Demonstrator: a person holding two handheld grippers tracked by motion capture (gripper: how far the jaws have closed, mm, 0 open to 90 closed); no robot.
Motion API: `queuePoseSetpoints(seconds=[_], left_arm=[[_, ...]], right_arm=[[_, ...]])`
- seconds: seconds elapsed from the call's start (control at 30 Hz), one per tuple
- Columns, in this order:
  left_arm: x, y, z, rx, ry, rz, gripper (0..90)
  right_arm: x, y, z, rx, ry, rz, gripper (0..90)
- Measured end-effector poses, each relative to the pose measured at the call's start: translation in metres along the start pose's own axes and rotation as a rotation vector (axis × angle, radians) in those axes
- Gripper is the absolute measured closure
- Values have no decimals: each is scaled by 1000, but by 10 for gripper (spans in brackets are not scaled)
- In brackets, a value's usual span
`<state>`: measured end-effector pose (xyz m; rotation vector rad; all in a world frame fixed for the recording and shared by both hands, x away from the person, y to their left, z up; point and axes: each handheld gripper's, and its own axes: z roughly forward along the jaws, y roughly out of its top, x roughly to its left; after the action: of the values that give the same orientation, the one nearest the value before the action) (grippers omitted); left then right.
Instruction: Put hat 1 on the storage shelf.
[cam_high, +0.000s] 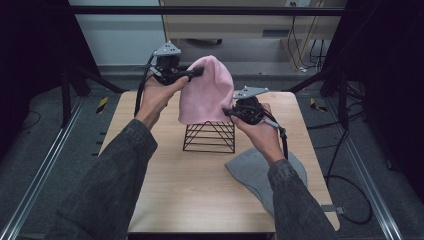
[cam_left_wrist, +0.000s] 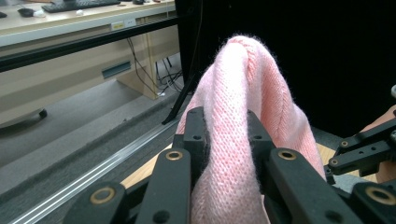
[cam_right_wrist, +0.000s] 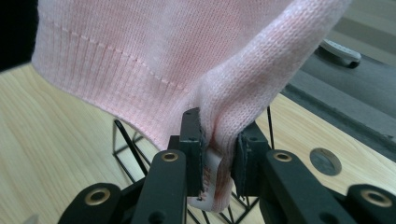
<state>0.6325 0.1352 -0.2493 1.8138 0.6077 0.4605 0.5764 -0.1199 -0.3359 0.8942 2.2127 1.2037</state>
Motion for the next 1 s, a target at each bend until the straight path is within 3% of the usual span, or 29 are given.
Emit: queuePoseSetpoints(seconds=[0.33,0.57,0.77,0.93,1.0], left_arm=[[-6,-16,-1,-4,-16,1,759],[-11,-30,-5,20,-19,-2,755],[-20,-39,-6,48,-29,24,752],[-26,-49,-5,59,-39,15,753],[-28,-55,-4,54,-58,-24,754]], right_arm=[[4,-15,4,32,3,3,766],[5,-26,8,55,0,12,766],[7,-37,12,79,-1,16,763],[9,-46,17,100,6,24,764],[8,-49,18,106,21,54,763]])
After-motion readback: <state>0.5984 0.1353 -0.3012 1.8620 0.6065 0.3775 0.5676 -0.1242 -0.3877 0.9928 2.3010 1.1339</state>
